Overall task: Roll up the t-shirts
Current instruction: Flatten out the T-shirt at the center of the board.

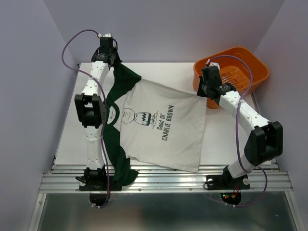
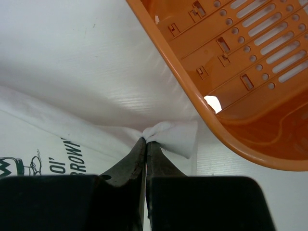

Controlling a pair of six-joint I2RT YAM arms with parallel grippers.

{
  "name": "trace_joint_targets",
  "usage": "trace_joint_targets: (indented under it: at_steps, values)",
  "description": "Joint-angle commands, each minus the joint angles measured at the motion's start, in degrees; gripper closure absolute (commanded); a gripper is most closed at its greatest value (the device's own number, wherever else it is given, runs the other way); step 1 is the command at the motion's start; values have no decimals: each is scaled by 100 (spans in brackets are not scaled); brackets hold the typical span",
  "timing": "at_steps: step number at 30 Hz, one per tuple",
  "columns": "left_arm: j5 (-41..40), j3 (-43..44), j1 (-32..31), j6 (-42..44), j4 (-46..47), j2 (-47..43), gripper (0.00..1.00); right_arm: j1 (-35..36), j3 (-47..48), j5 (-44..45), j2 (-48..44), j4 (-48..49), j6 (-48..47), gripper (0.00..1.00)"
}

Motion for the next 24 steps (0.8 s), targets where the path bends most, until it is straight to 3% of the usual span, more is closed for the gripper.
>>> trace_joint_targets:
  at_steps: [1, 10, 24]
  values:
    - [-3, -323, 42, 115, 188, -699, 100, -48, 136, -40, -83, 364, -33, 99]
    - [-3, -789, 42, 71, 232, -884, 100, -153, 373, 223, 294, 434, -77, 99]
    - [295, -306, 16, -140, 302, -463, 100, -611, 1550, 303, 1638, 671, -296, 99]
